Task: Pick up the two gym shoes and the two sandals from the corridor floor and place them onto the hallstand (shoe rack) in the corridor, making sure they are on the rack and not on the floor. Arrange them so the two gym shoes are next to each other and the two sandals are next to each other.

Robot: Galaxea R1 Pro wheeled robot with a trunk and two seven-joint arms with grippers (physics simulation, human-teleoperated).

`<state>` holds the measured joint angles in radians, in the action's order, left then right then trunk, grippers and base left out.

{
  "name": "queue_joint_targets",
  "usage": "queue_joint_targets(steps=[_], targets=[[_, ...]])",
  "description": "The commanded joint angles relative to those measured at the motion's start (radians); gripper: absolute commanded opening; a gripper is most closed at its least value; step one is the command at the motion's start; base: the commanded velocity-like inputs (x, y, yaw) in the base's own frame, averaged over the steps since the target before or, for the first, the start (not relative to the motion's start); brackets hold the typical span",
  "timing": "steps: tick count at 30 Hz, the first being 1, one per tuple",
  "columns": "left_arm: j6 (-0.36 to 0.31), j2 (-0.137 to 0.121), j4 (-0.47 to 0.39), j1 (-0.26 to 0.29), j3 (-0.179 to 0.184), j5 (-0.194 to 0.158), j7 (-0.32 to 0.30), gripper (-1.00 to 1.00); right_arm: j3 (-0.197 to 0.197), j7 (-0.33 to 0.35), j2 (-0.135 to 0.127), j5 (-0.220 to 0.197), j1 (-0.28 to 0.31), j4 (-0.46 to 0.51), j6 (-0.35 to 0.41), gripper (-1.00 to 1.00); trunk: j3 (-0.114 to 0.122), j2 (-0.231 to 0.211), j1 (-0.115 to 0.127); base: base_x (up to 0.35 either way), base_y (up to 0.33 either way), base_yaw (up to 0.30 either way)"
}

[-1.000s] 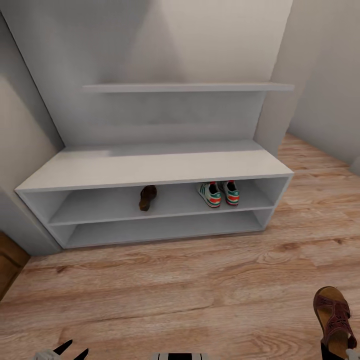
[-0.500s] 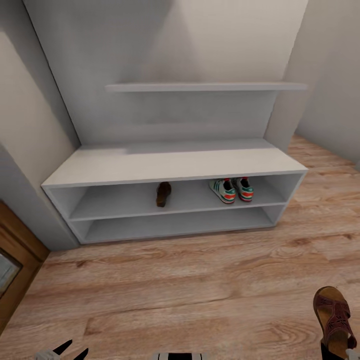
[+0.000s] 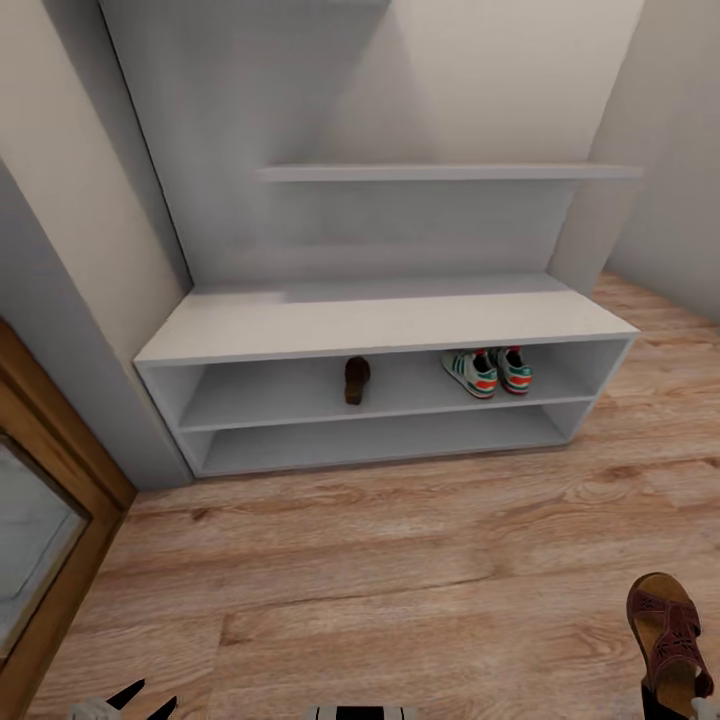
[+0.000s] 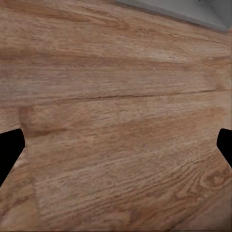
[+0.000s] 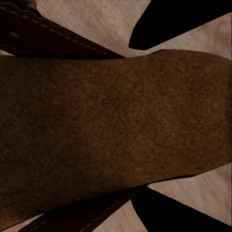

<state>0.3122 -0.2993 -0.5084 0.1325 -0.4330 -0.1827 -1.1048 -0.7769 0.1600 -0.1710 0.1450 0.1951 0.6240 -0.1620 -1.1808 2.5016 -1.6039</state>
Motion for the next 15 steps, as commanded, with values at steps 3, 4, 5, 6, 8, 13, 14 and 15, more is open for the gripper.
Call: queue_joint_targets(steps=[3, 4, 5, 6, 8, 13, 14, 15], targets=[[0.005, 0.0, 0.002, 0.001, -0.001, -0.001, -0.004, 1.0, -0.008, 0.009, 0.001, 0.01, 0.001, 0.0, -0.004, -1.0, -0.001, 0.0, 0.0, -0.014, 0.306, 0.0], [0.006, 0.0, 0.002, 0.001, -0.001, -0.001, -0.004, 1.0, -0.008, 0.009, 0.001, 0.01, 0.001, 0.0, -0.004, -1.0, -0.001, 0.0, 0.0, -0.007, 0.307, 0.0], [0.006, 0.0, 0.002, 0.001, -0.001, -0.001, -0.004, 1.0, -0.008, 0.009, 0.001, 0.01, 0.001, 0.0, -0.004, -1.0, -0.001, 0.0, 0.0, -0.006, 0.308, 0.0], [0.006, 0.0, 0.002, 0.001, -0.001, -0.001, -0.005, 1.0, -0.008, 0.009, 0.001, 0.01, 0.001, 0.0, -0.004, -1.0, -0.001, 0.0, 0.0, -0.005, 0.306, 0.0], [0.007, 0.0, 0.002, 0.001, -0.001, -0.001, -0.005, 1.0, -0.008, 0.009, 0.001, 0.01, 0.001, 0.0, -0.004, -1.0, -0.001, 0.0, 0.0, -0.003, 0.288, 0.0], [0.008, 0.0, 0.002, 0.001, -0.001, -0.001, -0.006, 1.0, -0.008, 0.009, 0.001, 0.01, 0.001, 0.0, -0.004, -1.0, -0.001, 0.0, 0.0, -0.001, 0.203, 0.0], [0.008, 0.0, 0.002, 0.001, -0.001, -0.001, -0.006, 1.0, -0.008, 0.009, 0.001, 0.01, 0.001, 0.0, -0.004, -1.0, -0.001, 0.0, 0.0, 0.0, 0.103, 0.0], [0.008, 0.0, 0.002, 0.001, -0.001, -0.001, -0.006, 1.0, -0.008, 0.009, 0.001, 0.01, 0.001, 0.0, -0.004, -1.0, -0.001, 0.0, 0.0, 0.0, 0.066, 0.0]])
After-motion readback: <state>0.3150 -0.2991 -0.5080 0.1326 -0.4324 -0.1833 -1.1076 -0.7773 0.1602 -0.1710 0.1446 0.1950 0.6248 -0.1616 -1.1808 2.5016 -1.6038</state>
